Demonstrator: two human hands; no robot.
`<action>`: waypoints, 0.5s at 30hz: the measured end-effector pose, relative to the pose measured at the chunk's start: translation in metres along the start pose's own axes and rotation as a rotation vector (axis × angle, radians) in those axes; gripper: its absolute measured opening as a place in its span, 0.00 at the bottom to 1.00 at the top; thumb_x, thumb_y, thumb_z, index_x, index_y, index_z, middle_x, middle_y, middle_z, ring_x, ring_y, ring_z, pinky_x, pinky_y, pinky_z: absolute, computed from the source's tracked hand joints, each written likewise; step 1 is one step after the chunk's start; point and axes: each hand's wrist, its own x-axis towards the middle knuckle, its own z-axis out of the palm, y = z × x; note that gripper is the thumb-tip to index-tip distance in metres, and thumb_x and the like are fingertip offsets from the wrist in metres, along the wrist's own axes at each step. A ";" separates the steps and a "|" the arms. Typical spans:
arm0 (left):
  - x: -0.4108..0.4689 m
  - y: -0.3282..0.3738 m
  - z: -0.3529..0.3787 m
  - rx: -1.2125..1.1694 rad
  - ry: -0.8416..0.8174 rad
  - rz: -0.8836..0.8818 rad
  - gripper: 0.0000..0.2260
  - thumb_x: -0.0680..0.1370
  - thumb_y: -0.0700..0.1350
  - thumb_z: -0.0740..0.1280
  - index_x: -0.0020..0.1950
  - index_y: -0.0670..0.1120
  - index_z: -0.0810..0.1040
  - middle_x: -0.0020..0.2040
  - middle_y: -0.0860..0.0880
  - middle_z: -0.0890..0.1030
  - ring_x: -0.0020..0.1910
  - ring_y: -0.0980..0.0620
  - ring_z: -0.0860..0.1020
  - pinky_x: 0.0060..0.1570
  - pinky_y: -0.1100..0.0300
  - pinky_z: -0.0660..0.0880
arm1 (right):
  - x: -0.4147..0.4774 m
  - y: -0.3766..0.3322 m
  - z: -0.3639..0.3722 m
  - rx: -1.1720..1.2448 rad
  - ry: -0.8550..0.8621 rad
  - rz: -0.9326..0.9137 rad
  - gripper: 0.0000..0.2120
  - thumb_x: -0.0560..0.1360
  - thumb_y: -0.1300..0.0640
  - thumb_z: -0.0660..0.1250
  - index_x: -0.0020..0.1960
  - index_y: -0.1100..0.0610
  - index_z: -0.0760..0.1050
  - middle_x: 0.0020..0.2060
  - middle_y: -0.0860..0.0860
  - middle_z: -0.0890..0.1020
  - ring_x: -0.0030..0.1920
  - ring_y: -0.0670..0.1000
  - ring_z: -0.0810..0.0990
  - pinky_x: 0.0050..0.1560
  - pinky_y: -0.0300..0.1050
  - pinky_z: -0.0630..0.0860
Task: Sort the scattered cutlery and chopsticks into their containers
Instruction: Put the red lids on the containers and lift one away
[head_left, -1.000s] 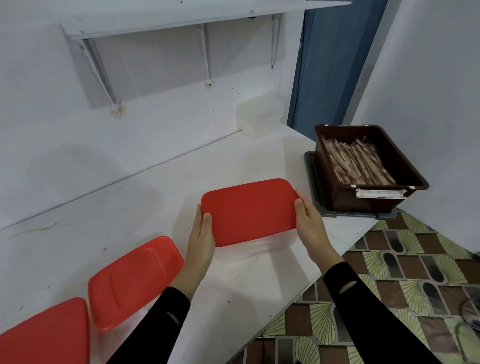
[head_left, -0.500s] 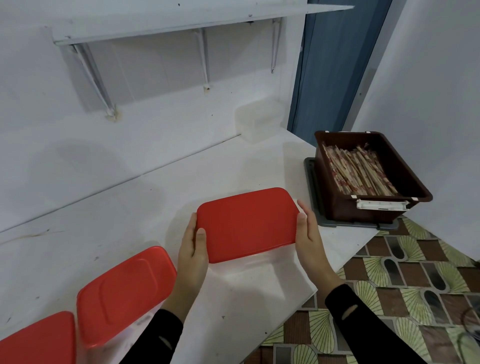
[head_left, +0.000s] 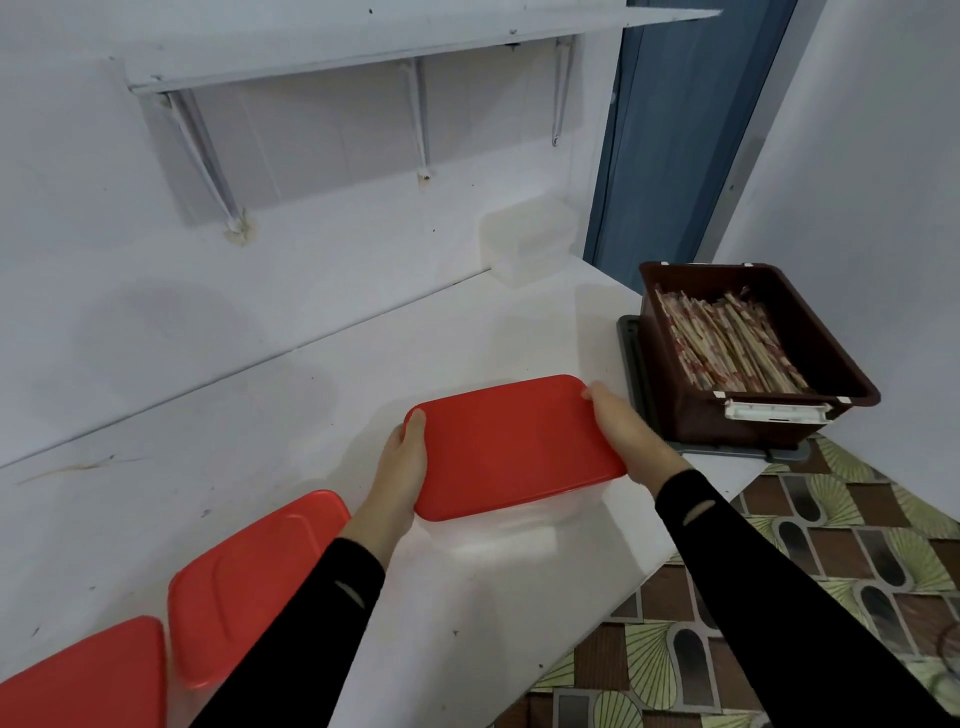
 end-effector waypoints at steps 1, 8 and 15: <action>-0.001 0.001 0.002 0.015 0.008 0.001 0.23 0.81 0.64 0.56 0.65 0.49 0.74 0.59 0.50 0.80 0.56 0.49 0.80 0.60 0.48 0.76 | 0.005 -0.004 0.000 -0.011 -0.042 0.035 0.22 0.81 0.37 0.51 0.54 0.51 0.77 0.51 0.51 0.82 0.50 0.51 0.81 0.54 0.48 0.77; 0.001 -0.001 0.002 -0.062 0.031 -0.006 0.26 0.79 0.68 0.54 0.64 0.51 0.74 0.57 0.50 0.82 0.54 0.49 0.81 0.56 0.48 0.79 | 0.022 -0.012 -0.002 -0.001 -0.049 0.092 0.26 0.80 0.34 0.55 0.59 0.54 0.78 0.50 0.54 0.84 0.50 0.55 0.83 0.48 0.48 0.78; 0.006 -0.001 0.003 -0.181 0.018 -0.067 0.22 0.81 0.64 0.55 0.64 0.51 0.75 0.56 0.49 0.83 0.53 0.48 0.83 0.49 0.49 0.81 | 0.034 -0.008 -0.005 0.001 -0.081 0.056 0.23 0.81 0.39 0.55 0.60 0.54 0.77 0.51 0.54 0.84 0.50 0.54 0.84 0.48 0.48 0.80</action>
